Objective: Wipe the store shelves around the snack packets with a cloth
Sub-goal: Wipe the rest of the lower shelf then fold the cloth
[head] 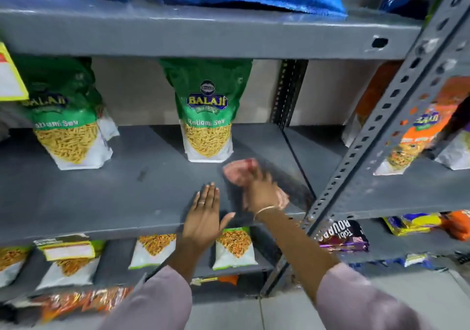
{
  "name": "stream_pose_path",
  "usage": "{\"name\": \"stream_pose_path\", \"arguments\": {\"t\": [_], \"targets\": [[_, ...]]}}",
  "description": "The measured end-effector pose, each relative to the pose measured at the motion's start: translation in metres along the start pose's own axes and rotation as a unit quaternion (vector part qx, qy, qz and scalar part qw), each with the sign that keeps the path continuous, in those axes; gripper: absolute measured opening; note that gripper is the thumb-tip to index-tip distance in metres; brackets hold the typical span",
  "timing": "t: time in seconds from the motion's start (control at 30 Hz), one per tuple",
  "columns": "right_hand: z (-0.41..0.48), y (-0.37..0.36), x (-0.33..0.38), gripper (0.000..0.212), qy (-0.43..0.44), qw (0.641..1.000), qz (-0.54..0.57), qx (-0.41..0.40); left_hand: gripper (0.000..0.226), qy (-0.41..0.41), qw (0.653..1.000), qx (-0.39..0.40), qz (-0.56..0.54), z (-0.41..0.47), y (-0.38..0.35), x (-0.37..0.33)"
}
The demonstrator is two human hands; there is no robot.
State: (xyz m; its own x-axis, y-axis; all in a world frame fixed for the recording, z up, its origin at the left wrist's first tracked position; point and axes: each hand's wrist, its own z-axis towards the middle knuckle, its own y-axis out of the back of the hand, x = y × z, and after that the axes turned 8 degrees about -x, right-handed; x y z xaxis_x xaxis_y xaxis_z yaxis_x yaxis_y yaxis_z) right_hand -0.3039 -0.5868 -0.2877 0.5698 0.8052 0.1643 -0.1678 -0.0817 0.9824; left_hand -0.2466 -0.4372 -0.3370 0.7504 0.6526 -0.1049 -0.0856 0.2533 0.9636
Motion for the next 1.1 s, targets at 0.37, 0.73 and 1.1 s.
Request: {"name": "stream_pose_path", "arguments": {"t": [0.37, 0.73, 1.1], "targets": [[0.037, -0.016, -0.032, 0.074, -0.065, 0.997, 0.009, 0.043, 0.082, -0.005, 1.0, 0.02, 0.011, -0.014, 0.008, 0.01], [0.034, -0.014, 0.002, 0.053, 0.14, 0.99, 0.017, 0.028, 0.072, 0.002, 1.0, -0.023, 0.019, -0.013, 0.004, 0.008], [0.083, -0.019, -0.011, 0.064, -0.092, 0.995, 0.027, 0.005, 0.081, -0.006, 1.0, -0.019, -0.01, -0.01, -0.003, 0.013]]}}
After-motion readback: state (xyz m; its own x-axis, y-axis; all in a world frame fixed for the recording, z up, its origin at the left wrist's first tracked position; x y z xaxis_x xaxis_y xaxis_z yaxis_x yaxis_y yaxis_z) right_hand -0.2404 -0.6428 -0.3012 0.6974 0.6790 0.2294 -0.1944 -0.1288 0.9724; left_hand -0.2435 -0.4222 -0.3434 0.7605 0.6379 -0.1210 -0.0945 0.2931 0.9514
